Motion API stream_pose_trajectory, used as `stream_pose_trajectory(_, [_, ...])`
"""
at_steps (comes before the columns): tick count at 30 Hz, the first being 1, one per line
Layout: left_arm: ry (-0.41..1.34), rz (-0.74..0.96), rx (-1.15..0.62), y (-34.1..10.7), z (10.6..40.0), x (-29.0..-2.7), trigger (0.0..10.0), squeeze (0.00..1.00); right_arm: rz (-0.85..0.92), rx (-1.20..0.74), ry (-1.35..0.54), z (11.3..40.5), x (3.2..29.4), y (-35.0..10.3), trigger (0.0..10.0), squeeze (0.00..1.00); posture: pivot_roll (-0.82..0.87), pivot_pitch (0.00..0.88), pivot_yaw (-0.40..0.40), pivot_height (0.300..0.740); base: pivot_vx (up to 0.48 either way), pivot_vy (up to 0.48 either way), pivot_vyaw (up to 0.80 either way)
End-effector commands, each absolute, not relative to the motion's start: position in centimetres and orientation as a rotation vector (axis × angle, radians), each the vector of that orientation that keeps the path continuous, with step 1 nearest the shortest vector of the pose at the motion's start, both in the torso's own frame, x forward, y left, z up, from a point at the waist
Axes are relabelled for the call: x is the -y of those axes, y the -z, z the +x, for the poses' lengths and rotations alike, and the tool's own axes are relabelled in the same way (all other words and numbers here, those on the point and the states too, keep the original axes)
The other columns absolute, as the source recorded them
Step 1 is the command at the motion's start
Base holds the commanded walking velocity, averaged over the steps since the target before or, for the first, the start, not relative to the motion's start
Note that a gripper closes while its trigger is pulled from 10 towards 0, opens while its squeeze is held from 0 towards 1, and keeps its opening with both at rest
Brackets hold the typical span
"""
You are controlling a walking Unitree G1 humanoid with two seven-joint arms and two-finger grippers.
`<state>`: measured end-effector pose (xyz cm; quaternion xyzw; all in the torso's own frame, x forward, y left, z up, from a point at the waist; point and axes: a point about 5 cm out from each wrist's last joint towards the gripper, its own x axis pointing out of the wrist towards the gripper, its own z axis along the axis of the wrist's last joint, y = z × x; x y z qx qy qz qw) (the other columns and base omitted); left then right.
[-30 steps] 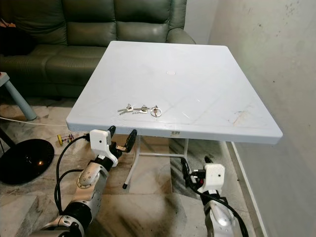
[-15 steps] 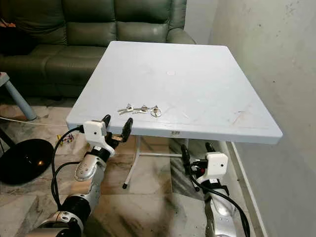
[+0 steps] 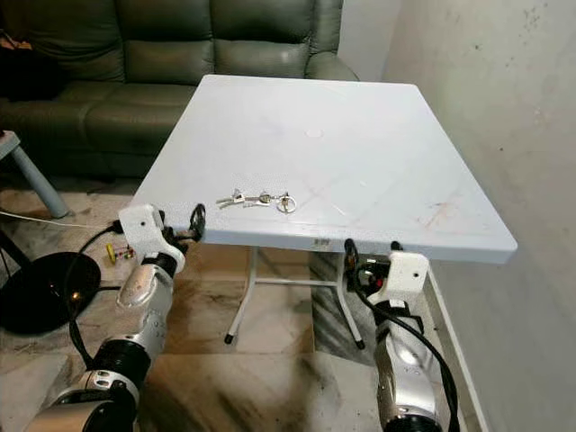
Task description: Hang keys on a hook
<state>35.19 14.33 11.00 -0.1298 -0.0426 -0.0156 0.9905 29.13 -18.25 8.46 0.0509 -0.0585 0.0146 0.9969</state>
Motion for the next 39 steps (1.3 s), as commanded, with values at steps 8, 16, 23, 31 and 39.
stream_pose_trajectory(8, [0.125, -0.178, 0.184, -12.6, 33.5, -14.3, 10.0, 0.0, 0.018, 0.234, -0.108, 27.8, 17.6, -11.2, 10.0, 0.0, 0.12, 0.0, -0.029, 0.74, 0.0, 0.0, 0.0])
stream_pose_trajectory(16, [0.272, -0.259, 0.163, -11.6, 29.7, -12.1, 10.0, 0.0, 0.04, 0.213, -0.122, 25.8, 16.8, -10.8, 10.0, 0.0, 0.12, 0.0, -0.028, 0.74, 0.0, 0.0, 0.0])
stream_pose_trajectory(23, [0.257, -0.258, 0.118, -11.2, 28.3, -13.1, 10.0, 0.0, 0.053, 0.195, -0.12, 25.0, 16.4, -10.9, 10.0, 0.0, 0.11, 0.0, -0.026, 0.74, 0.0, 0.0, 0.0])
stream_pose_trajectory(31, [0.261, -0.231, 0.128, -12.0, 28.2, -13.0, 10.0, 0.0, 0.058, 0.201, -0.109, 25.0, 16.6, -11.4, 10.0, 0.0, 0.11, 0.0, -0.024, 0.74, 0.0, 0.0, 0.0])
stream_pose_trajectory(39, [0.276, -0.207, 0.108, -11.7, 27.6, -12.4, 10.0, 0.0, 0.064, 0.188, -0.109, 24.8, 16.3, -11.5, 10.0, 0.0, 0.11, 0.0, -0.029, 0.74, 0.0, 0.0, 0.0])
